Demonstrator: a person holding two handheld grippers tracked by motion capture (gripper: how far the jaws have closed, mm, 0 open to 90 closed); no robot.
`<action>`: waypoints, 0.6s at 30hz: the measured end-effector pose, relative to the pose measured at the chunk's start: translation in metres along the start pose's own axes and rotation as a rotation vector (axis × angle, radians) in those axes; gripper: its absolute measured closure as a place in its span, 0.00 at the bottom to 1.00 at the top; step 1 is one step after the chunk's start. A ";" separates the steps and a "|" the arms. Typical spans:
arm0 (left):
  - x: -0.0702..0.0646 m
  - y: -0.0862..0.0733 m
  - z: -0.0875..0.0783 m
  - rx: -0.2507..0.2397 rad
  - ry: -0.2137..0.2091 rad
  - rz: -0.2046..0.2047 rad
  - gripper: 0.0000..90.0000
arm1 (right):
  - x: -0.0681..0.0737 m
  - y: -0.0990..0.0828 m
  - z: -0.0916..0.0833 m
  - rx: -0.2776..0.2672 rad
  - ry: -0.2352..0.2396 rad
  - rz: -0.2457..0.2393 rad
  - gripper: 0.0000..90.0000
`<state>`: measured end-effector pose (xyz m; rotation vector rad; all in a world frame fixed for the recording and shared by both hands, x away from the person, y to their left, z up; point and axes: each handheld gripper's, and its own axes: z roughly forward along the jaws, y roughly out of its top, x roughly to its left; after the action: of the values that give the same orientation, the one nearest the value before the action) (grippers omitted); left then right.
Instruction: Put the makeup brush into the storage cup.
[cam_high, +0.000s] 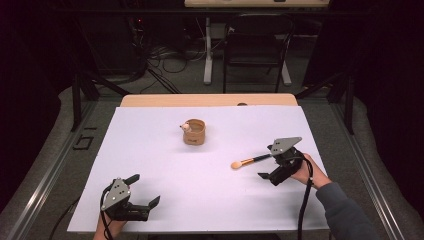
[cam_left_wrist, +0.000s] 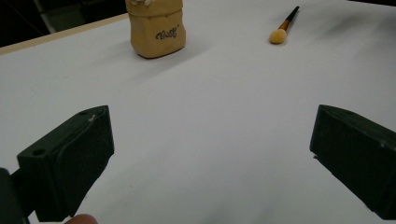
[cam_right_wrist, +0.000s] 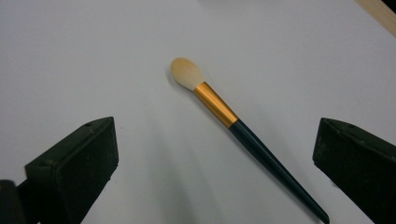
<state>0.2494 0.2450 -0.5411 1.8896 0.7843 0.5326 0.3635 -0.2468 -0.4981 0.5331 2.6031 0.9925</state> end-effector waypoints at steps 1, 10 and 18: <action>0.000 0.000 0.000 -0.001 -0.003 0.000 0.00 | -0.002 0.002 0.002 0.013 0.006 -0.007 0.00; 0.000 0.000 0.000 -0.001 -0.004 0.000 0.00 | -0.013 0.019 0.010 0.113 0.036 -0.085 0.00; 0.000 0.000 0.000 -0.001 -0.005 0.002 0.00 | -0.020 0.032 0.018 0.182 0.042 -0.146 0.00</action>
<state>0.2494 0.2446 -0.5413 1.8900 0.7792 0.5294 0.3960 -0.2230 -0.4859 0.3613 2.7409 0.7342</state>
